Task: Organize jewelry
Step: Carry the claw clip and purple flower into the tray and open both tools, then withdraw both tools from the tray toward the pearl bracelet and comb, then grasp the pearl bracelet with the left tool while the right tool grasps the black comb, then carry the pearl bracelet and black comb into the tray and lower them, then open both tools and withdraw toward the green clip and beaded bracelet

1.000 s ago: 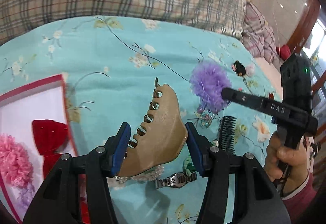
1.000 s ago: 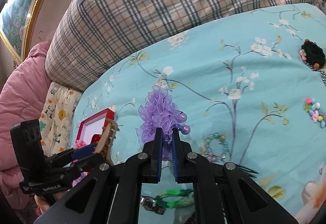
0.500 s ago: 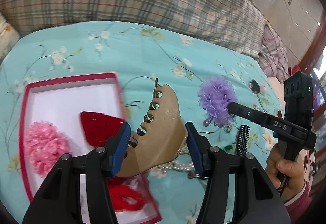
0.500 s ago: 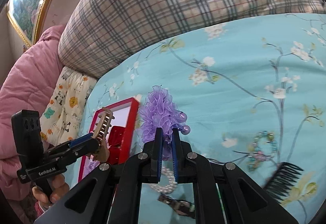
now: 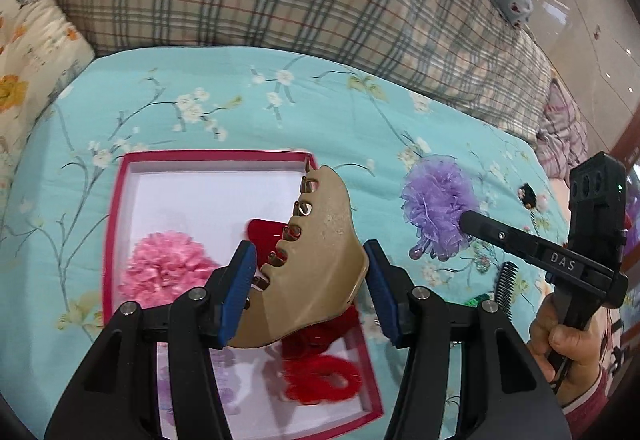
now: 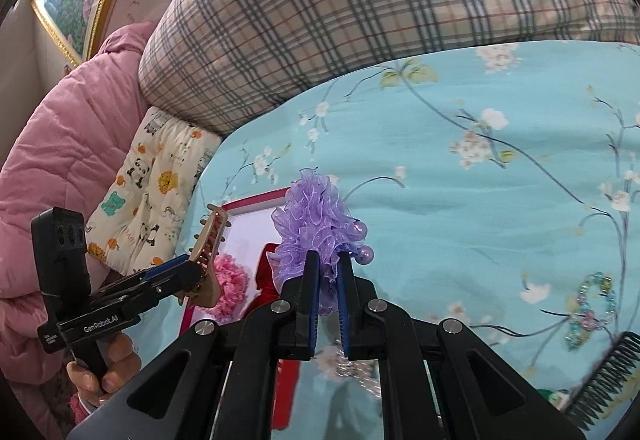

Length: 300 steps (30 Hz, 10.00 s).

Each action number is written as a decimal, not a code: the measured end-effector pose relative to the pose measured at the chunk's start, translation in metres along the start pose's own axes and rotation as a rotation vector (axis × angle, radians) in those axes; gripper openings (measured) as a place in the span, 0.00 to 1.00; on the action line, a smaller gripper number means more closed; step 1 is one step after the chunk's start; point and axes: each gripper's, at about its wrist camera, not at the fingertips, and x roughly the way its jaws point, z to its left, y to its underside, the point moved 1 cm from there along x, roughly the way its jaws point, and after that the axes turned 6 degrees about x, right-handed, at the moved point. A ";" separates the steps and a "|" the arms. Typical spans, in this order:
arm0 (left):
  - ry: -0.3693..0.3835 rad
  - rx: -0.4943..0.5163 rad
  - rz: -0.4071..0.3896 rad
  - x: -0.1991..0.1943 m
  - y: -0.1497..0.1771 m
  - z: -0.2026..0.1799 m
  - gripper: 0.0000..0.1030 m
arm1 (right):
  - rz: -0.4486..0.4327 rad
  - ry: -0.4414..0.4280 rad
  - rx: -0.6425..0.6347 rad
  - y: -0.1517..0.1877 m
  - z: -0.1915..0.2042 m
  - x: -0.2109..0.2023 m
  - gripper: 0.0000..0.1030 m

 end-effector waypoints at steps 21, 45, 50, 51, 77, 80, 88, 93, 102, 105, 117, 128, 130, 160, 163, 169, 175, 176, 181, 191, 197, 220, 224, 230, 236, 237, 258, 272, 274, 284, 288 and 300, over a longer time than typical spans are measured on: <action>-0.139 -0.116 0.018 0.017 -0.008 0.078 0.52 | 0.085 -0.041 -0.053 0.003 0.060 0.089 0.07; -0.217 -0.107 0.095 0.062 -0.006 0.092 0.52 | 0.167 0.079 -0.111 0.009 0.056 0.154 0.12; -0.212 -0.112 0.098 0.063 -0.006 0.094 0.53 | 0.165 0.082 -0.114 0.009 0.057 0.154 0.13; -0.209 -0.114 0.099 0.063 -0.005 0.094 0.53 | 0.166 0.082 -0.115 0.009 0.057 0.154 0.14; -0.192 -0.128 0.111 0.052 -0.003 0.086 0.70 | 0.052 0.025 -0.082 0.013 0.043 0.054 0.44; -0.190 -0.122 0.104 0.046 -0.003 0.082 0.70 | 0.048 0.024 -0.059 0.017 0.034 0.042 0.44; -0.160 -0.099 0.064 0.019 0.000 0.060 0.70 | 0.037 0.079 -0.042 0.035 0.004 0.008 0.46; -0.126 -0.075 0.056 0.008 0.009 0.035 0.74 | 0.033 0.111 -0.015 0.046 -0.016 -0.013 0.46; -0.034 0.050 0.084 0.005 0.026 -0.027 0.75 | 0.004 0.161 0.040 0.063 -0.050 -0.057 0.49; -0.009 0.095 0.097 0.006 0.029 -0.051 0.75 | -0.011 0.182 0.051 0.067 -0.060 -0.072 0.49; 0.047 0.154 0.158 0.020 0.053 -0.109 0.75 | -0.074 0.268 0.131 0.091 -0.105 -0.130 0.52; 0.062 0.115 0.228 0.043 0.077 -0.129 0.75 | -0.059 0.297 0.201 0.104 -0.141 -0.133 0.53; 0.056 0.109 0.235 0.047 0.078 -0.130 0.75 | -0.038 0.299 0.208 0.104 -0.147 -0.125 0.53; 0.016 0.009 0.267 0.105 0.068 -0.120 0.03 | -0.074 0.136 0.284 0.091 -0.157 -0.117 0.00; 0.016 0.017 0.258 0.103 0.066 -0.122 0.03 | -0.068 0.143 0.282 0.089 -0.156 -0.116 0.00; 0.028 0.034 0.239 0.099 0.066 -0.125 0.03 | -0.034 0.202 0.283 0.092 -0.153 -0.107 0.35; 0.052 0.050 0.203 0.092 0.060 -0.129 0.03 | -0.017 0.230 0.276 0.094 -0.157 -0.095 0.48; 0.055 0.050 0.198 0.090 0.059 -0.129 0.03 | -0.018 0.231 0.272 0.093 -0.156 -0.092 0.48; 0.067 0.045 0.176 0.085 0.053 -0.128 0.03 | -0.010 0.203 0.310 0.088 -0.162 -0.078 0.08; 0.088 0.046 0.122 0.064 0.045 -0.131 0.03 | -0.086 0.117 0.270 0.080 -0.137 -0.104 0.01; 0.094 0.051 0.081 0.045 0.037 -0.132 0.03 | -0.119 0.091 0.255 0.071 -0.123 -0.115 0.01; -0.021 -0.055 -0.070 -0.049 0.035 -0.049 0.02 | -0.047 -0.065 0.101 0.057 -0.020 -0.077 0.01; -0.049 -0.087 -0.090 -0.061 0.037 -0.028 0.02 | -0.017 -0.098 0.069 0.058 0.004 -0.061 0.01; -0.085 -0.132 -0.108 -0.072 0.042 0.003 0.02 | 0.039 -0.148 0.021 0.061 0.039 -0.033 0.01; -0.100 -0.167 -0.100 -0.072 0.052 0.026 0.02 | 0.101 -0.174 -0.015 0.071 0.067 0.000 0.01; -0.100 -0.173 -0.096 -0.071 0.054 0.029 0.02 | 0.108 -0.174 -0.017 0.073 0.068 0.003 0.01; -0.111 -0.218 0.042 -0.034 0.119 0.050 0.03 | 0.182 -0.118 0.013 0.088 0.050 0.040 0.01; -0.147 -0.196 0.091 -0.026 0.126 0.047 0.03 | 0.197 -0.086 0.036 0.092 0.040 0.040 0.08; -0.148 -0.199 0.097 -0.025 0.127 0.047 0.03 | 0.196 -0.082 0.040 0.092 0.039 0.039 0.08; -0.162 -0.202 0.113 -0.029 0.128 0.045 0.17 | 0.175 -0.056 0.033 0.092 0.040 0.030 0.23; -0.190 -0.180 0.097 -0.038 0.127 0.038 0.34 | 0.156 -0.065 0.039 0.090 0.038 0.022 0.37; -0.151 -0.112 0.064 -0.045 0.110 0.002 0.40 | 0.067 0.021 0.087 0.087 -0.016 -0.033 0.37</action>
